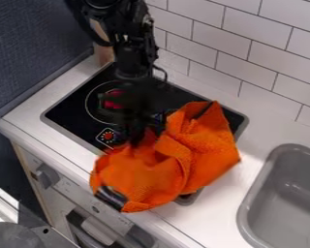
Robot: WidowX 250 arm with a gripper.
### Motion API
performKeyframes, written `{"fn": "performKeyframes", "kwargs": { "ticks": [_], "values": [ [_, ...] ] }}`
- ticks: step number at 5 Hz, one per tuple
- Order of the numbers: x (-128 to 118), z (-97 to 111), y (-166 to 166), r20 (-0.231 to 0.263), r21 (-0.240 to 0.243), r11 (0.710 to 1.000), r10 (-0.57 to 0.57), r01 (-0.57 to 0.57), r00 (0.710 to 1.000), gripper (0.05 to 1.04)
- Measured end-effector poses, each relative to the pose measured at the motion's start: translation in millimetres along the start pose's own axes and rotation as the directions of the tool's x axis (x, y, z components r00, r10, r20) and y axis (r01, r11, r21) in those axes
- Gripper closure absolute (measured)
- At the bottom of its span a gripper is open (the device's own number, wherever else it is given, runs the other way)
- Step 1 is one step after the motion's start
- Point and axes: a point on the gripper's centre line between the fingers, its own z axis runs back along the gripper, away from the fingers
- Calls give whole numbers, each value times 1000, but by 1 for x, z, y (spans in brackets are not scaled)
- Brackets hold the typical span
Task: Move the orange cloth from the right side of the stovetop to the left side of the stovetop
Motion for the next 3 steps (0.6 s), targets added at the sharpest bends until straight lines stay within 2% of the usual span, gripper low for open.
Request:
{"fn": "performKeyframes", "kwargs": {
  "ticks": [1,3],
  "values": [
    [17,14,5,38,-20,1000,-5,5,999,1031],
    [46,48,44,112,-9,999,41,-40,993,1031]
  ]
}}
